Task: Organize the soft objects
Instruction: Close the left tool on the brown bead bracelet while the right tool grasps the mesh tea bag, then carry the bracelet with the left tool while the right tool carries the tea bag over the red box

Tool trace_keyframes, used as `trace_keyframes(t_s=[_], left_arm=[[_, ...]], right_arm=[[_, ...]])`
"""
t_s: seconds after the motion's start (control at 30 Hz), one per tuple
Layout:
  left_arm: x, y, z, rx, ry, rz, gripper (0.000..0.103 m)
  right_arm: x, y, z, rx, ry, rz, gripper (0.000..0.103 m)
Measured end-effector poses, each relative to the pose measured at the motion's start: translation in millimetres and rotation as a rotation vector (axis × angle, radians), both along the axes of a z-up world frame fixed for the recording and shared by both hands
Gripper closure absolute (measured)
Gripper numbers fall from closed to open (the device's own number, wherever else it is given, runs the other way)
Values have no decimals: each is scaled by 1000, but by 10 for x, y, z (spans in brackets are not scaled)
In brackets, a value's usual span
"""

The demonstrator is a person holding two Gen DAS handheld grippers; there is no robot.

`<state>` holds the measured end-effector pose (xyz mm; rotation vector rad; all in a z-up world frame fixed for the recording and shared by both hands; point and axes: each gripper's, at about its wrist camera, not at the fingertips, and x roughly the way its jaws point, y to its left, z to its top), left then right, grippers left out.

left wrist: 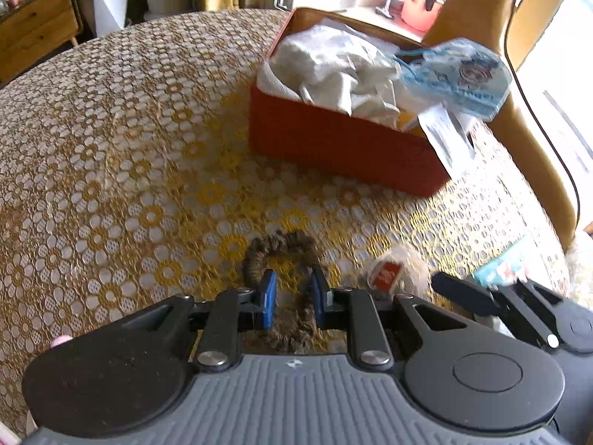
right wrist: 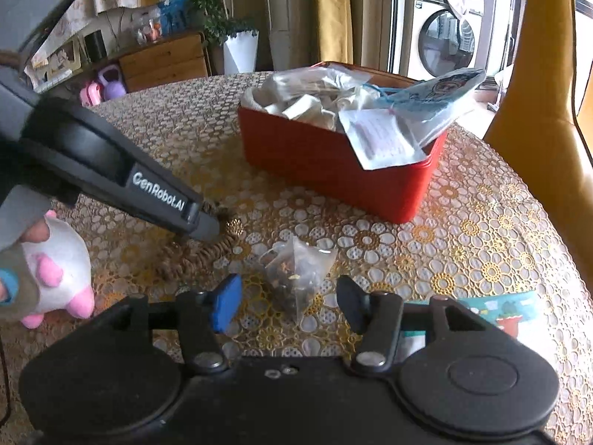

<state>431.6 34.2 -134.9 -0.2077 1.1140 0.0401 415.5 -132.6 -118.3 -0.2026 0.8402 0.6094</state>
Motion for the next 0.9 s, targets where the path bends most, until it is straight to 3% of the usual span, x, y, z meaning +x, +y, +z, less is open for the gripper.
trace_keyframes(t_s=[0.07, 0.1, 0.13, 0.2, 0.53, 0.7, 0.77, 0.83, 0.9], left_arm=[[-34, -27, 12, 12, -6, -15, 79], [-44, -35, 13, 14, -6, -16, 70], [-49, -40, 11, 12, -3, -17, 46], [-57, -46, 21, 5, -11, -11, 22], [32, -128, -136, 58, 12, 42, 22], [-7, -133, -140, 70, -24, 58, 23], [-34, -137, -130, 88, -37, 61, 31], [-50, -145, -120, 113, -47, 59, 48], [-62, -151, -114, 136, -54, 54, 53]], right_arm=[[4, 8, -10, -3, 3, 5, 47], [8, 9, -11, -2, 4, 7, 47], [13, 10, -15, 0, 7, 10, 47], [18, 11, -19, -2, 8, 14, 47], [44, 63, -58, -17, 12, 29, 47], [12, 106, -79, -37, -28, 46, 48], [9, 112, -95, -47, -43, 46, 50], [-11, 109, -105, -49, -60, 52, 53], [-24, 99, -108, -45, -67, 59, 60]])
